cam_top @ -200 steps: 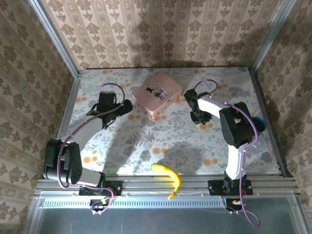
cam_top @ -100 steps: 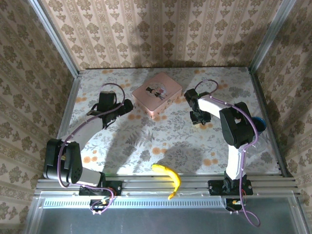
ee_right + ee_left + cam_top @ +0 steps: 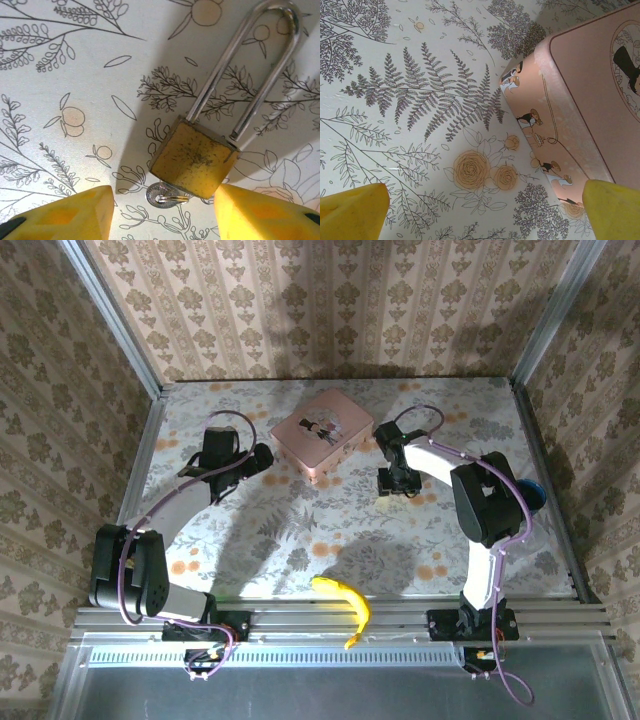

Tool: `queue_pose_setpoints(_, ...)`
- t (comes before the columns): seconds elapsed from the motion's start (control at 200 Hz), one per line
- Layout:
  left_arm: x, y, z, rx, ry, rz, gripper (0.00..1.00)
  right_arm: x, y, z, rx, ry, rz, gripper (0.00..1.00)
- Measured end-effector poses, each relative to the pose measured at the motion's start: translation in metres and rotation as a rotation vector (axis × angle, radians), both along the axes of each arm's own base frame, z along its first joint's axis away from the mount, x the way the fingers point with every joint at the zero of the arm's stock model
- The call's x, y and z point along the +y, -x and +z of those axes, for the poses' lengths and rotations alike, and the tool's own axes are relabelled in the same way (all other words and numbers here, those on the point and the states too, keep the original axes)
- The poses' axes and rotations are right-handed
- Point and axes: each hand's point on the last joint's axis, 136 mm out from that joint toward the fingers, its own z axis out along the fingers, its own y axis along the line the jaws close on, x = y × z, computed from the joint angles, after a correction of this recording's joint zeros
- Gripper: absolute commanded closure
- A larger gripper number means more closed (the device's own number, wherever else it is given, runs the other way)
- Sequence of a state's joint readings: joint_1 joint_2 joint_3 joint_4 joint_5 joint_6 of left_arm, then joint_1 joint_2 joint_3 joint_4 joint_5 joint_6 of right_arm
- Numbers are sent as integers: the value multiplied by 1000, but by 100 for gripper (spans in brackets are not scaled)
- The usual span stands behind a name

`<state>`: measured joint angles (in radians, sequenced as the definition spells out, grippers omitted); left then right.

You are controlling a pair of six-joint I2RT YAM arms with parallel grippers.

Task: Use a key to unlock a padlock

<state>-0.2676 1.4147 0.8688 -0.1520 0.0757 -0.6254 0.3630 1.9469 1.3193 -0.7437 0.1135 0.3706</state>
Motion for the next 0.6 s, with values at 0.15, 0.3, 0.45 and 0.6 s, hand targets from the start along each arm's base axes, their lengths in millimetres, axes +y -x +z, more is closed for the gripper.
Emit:
queue_pose_setpoints(0.15, -2, 0, 1, -1, 13, -6, 0, -7, -10, 19, -60, 39, 1, 33)
queue_pose_setpoints(0.3, -11, -3, 7, -22, 48, -25, 0, -3, -36, 62, -198, 17, 23, 30)
queue_pose_setpoints(0.45, -29, 1, 11, -31, 73, -70, 0, 10, -77, 106, -366, -52, 50, 30)
queue_pose_setpoints(0.6, -45, 2, 15, -35, 86, -105, 0, 27, -123, 138, -491, -160, 73, 30)
